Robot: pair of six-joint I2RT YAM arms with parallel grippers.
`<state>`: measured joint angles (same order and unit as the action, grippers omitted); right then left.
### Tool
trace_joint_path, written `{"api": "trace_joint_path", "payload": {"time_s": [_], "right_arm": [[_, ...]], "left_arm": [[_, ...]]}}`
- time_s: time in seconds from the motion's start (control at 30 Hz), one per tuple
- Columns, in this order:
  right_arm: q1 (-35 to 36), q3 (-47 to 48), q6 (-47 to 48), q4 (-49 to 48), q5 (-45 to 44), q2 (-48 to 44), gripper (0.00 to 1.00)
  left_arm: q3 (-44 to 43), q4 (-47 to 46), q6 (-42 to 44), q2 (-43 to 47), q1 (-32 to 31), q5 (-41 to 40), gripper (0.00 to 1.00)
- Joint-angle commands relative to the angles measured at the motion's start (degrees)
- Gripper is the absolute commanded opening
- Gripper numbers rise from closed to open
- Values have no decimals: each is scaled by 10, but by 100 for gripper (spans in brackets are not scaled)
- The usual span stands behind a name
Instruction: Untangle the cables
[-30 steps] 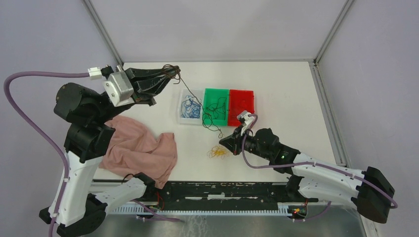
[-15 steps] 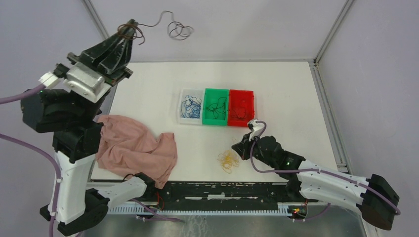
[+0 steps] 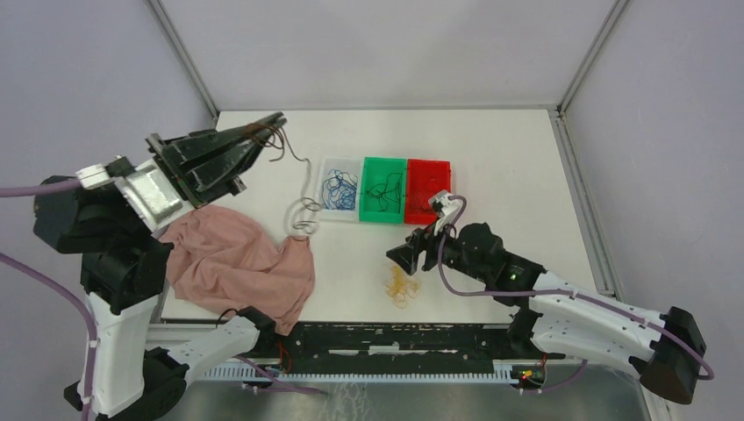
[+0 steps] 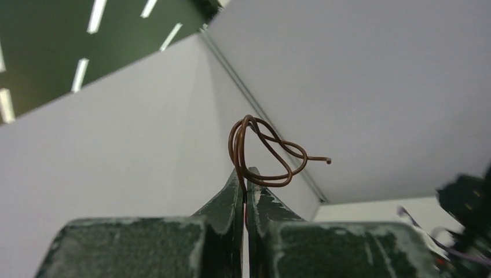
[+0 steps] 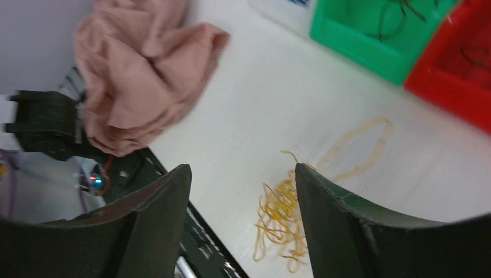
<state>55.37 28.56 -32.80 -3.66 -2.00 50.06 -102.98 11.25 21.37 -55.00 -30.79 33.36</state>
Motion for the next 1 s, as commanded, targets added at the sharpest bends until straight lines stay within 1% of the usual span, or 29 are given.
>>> {"api": "trace_joint_path", "payload": {"time_s": [0.0,0.07,0.17,0.27,0.37,0.5,0.63,0.77,0.87,0.97], "right_arm": [[0,119,47,-58,96,0,81],[-1,157,53,-62,122,13,84],[-1,197,58,-82,146,33,84],[-1,229,63,-99,148,67,81],[0,257,56,-111,129,102,76],[0,261,39,-188,101,143,68],[0,286,24,-211,99,184,64],[5,290,7,-232,130,203,66],[17,279,6,-249,174,200,68],[31,262,-8,-255,191,189,68]], "left_arm": [[58,51,-89,19,-1,103,3],[88,39,-103,28,-1,109,3],[117,20,-128,34,-1,111,3],[133,14,-143,36,-1,116,3],[144,8,-154,39,0,113,3],[152,-2,-167,41,0,115,3],[158,-5,-174,42,0,114,3],[165,-4,-170,46,0,115,3],[165,2,-162,48,0,116,3],[167,5,-161,48,0,117,3]]}}
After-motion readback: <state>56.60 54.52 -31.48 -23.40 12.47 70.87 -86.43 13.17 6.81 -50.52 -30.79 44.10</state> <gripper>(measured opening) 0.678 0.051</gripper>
